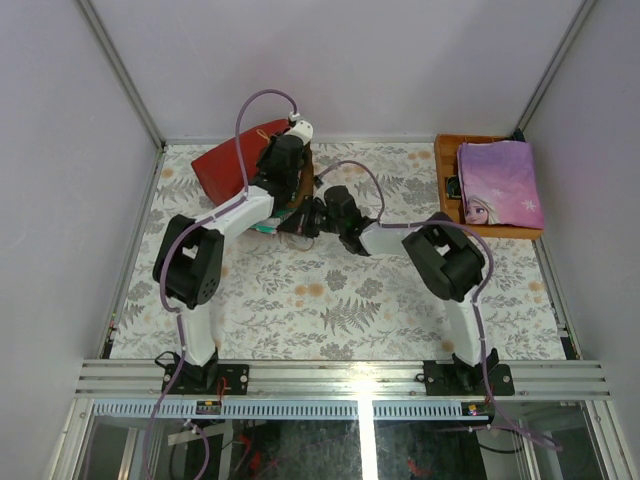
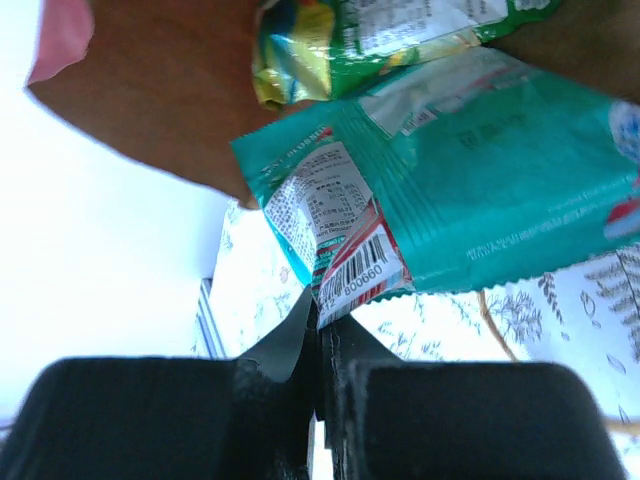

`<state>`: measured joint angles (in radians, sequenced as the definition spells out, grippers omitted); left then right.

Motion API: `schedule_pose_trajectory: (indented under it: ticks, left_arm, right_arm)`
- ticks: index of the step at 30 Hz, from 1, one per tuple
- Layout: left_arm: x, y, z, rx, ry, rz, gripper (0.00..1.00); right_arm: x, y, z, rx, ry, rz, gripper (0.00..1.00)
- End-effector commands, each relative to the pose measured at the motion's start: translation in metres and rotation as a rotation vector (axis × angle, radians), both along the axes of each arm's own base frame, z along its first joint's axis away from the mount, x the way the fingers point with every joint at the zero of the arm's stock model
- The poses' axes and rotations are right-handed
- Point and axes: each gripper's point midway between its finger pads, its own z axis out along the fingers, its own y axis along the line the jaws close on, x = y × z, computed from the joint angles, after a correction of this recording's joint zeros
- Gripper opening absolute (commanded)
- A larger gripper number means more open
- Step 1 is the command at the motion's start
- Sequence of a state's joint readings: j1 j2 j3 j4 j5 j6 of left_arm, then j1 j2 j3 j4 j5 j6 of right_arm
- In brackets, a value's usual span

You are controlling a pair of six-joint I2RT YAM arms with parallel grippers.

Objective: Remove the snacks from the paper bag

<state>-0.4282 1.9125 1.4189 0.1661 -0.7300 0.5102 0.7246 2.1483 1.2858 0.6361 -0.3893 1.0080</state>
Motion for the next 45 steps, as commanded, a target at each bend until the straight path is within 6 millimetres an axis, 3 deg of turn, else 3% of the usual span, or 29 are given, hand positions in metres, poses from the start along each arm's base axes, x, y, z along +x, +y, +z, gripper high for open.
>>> schedule_pose_trajectory:
  ticks: [1, 5, 8, 11, 15, 20, 23, 26, 29, 31, 33, 34, 36, 38, 42, 44, 45]
  left_arm:
    - [0.014, 0.001, 0.018, -0.025, -0.015, 0.007, 0.00]
    - [0.015, -0.014, 0.021, -0.057, 0.052, -0.070, 0.00]
    - [0.011, -0.014, 0.029, -0.029, 0.044, -0.055, 0.00]
    - [0.004, -0.013, 0.024, -0.019, 0.093, -0.073, 0.00]
    - [-0.006, -0.021, 0.015, -0.042, 0.189, -0.131, 0.00]
    - [-0.013, -0.031, 0.021, -0.091, 0.230, -0.182, 0.00]
    - [-0.015, -0.027, 0.024, -0.076, 0.235, -0.166, 0.00]
    - [-0.019, -0.024, 0.027, -0.074, 0.232, -0.164, 0.00]
    - [-0.023, -0.024, 0.026, -0.070, 0.251, -0.179, 0.00]
    - [-0.028, -0.027, 0.021, -0.071, 0.288, -0.204, 0.00]
    - [-0.034, -0.028, 0.016, -0.071, 0.318, -0.222, 0.03]
    - [-0.037, -0.026, 0.013, -0.073, 0.326, -0.221, 0.07]
    - [-0.044, -0.023, 0.008, -0.081, 0.340, -0.219, 0.14]
    - [-0.050, -0.021, 0.005, -0.094, 0.348, -0.220, 0.15]
    - [-0.062, -0.016, 0.003, -0.109, 0.353, -0.215, 0.20]
    - [-0.070, -0.014, 0.004, -0.118, 0.353, -0.219, 0.32]
    - [-0.073, -0.014, 0.004, -0.127, 0.353, -0.224, 0.44]
  right_arm:
    - [-0.010, -0.023, 0.068, 0.070, -0.130, 0.086, 0.00]
    - [-0.029, -0.061, 0.084, 0.077, -0.153, 0.145, 0.00]
    - [-0.038, -0.105, 0.082, 0.063, -0.147, 0.135, 0.00]
    - [-0.027, -0.150, 0.091, -0.002, -0.190, 0.053, 0.00]
    - [0.021, -0.199, 0.104, -0.169, -0.254, -0.149, 0.00]
    - [0.092, -0.231, 0.137, -0.204, -0.338, -0.350, 0.00]
    - [0.127, -0.250, 0.135, -0.249, -0.353, -0.440, 0.00]
    - [0.141, -0.269, 0.120, -0.330, -0.366, -0.533, 0.00]
    - [0.133, -0.274, 0.083, -0.389, -0.330, -0.541, 0.00]
    - [0.118, -0.266, 0.046, -0.439, -0.272, -0.499, 0.16]
    - [0.096, -0.249, 0.015, -0.458, -0.213, -0.424, 0.54]
    - [0.083, -0.241, 0.001, -0.465, -0.182, -0.392, 0.67]
    - [0.065, -0.228, -0.006, -0.451, -0.159, -0.354, 0.83]
    - [0.058, -0.224, 0.010, -0.393, -0.177, -0.369, 0.91]
    - [0.067, -0.232, 0.078, -0.357, -0.296, -0.437, 0.94]
    - [0.070, -0.232, 0.106, -0.332, -0.323, -0.442, 0.94]
    - [0.071, -0.231, 0.114, -0.316, -0.324, -0.438, 0.94]
